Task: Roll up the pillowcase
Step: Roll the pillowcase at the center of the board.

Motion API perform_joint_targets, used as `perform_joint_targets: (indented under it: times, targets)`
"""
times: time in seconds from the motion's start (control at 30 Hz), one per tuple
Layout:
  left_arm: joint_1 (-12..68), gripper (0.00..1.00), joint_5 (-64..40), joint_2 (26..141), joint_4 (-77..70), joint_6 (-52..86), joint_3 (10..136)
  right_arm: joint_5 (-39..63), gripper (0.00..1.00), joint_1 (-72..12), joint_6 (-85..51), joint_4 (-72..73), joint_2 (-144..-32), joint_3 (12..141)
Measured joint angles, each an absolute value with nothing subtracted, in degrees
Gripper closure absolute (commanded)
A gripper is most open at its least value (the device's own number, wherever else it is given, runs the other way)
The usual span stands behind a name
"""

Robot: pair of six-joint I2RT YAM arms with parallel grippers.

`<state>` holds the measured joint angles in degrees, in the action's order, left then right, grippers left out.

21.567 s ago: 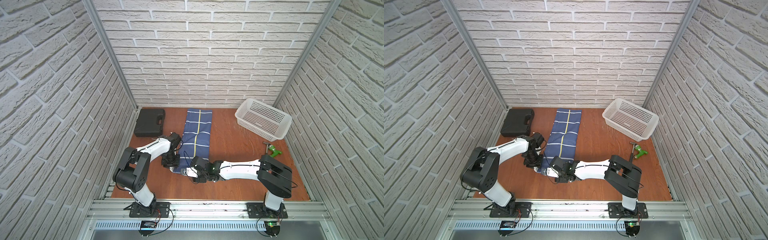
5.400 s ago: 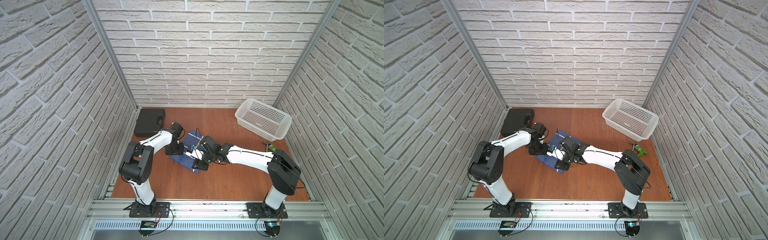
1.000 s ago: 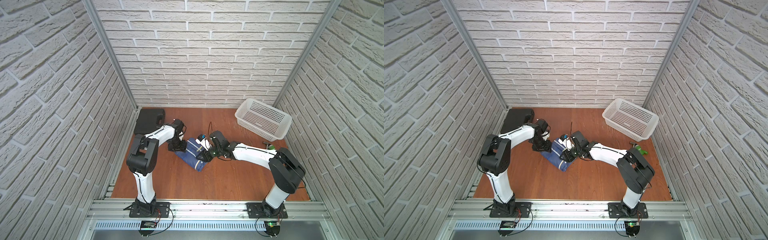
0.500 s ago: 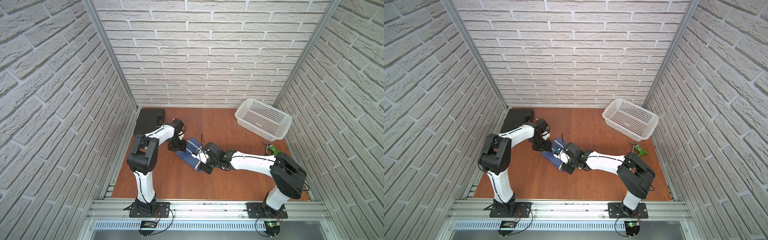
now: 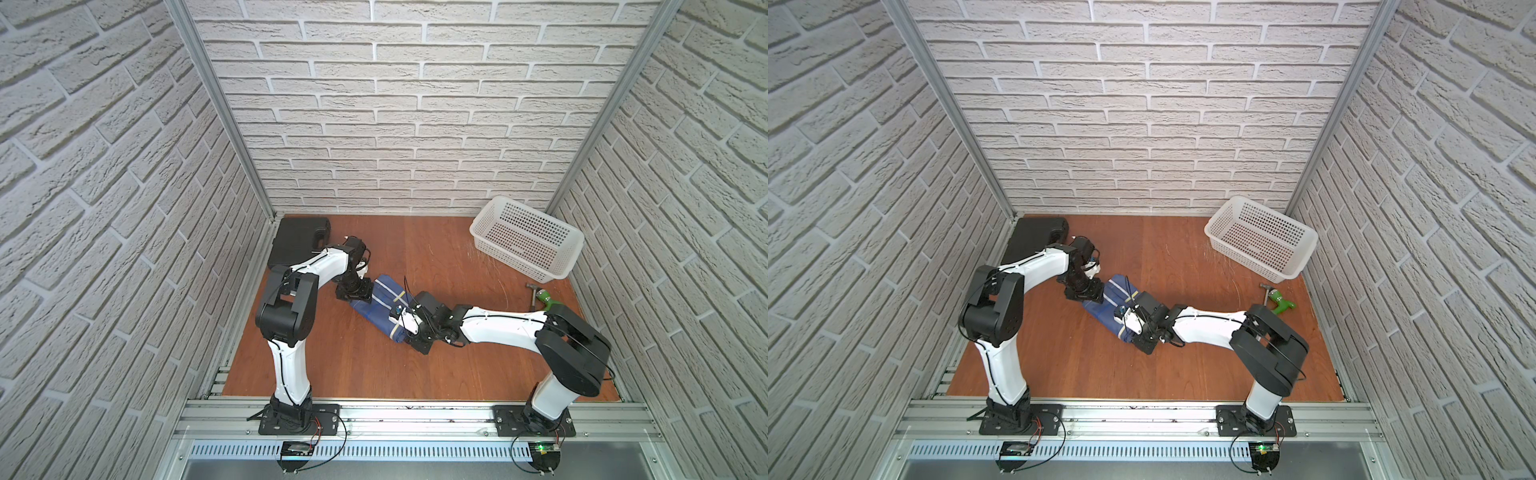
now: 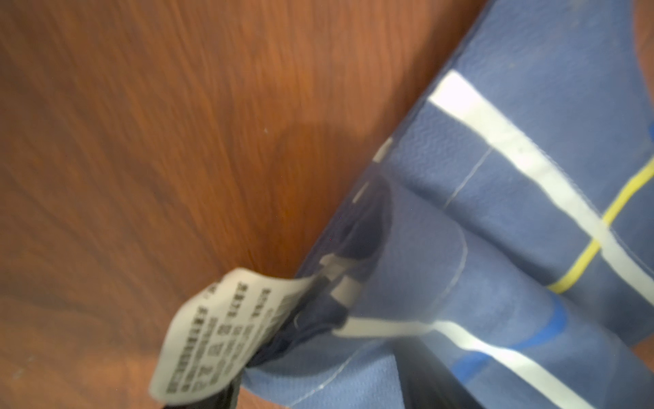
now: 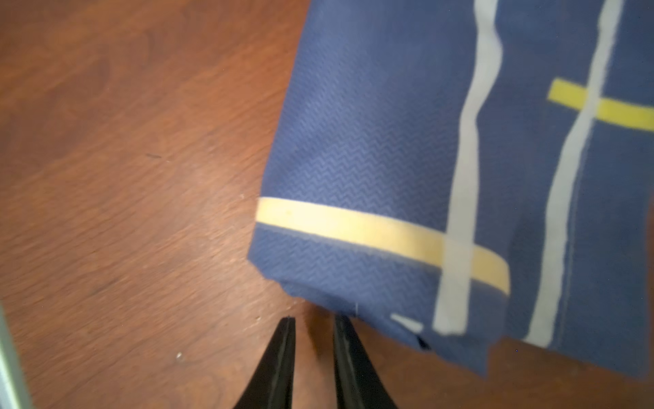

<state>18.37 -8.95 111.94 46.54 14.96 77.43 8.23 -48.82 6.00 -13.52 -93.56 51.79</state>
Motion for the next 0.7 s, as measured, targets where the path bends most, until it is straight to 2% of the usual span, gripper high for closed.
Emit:
perform_joint_targets:
  times: [0.2,0.43,0.7]
  targets:
    - [18.37,0.29,-9.13,112.18,46.72,14.72,77.73,10.37,0.76,-48.93,7.79,-11.20,-88.88,54.76]
    - [18.35,0.29,-9.58,112.44,47.03,14.63,78.24,8.43,0.77,-48.97,13.80,-7.77,-99.22,61.60]
    - [18.02,0.29,-9.98,112.64,47.27,14.63,80.18,5.21,0.80,-48.99,20.21,-7.90,-102.72,57.71]
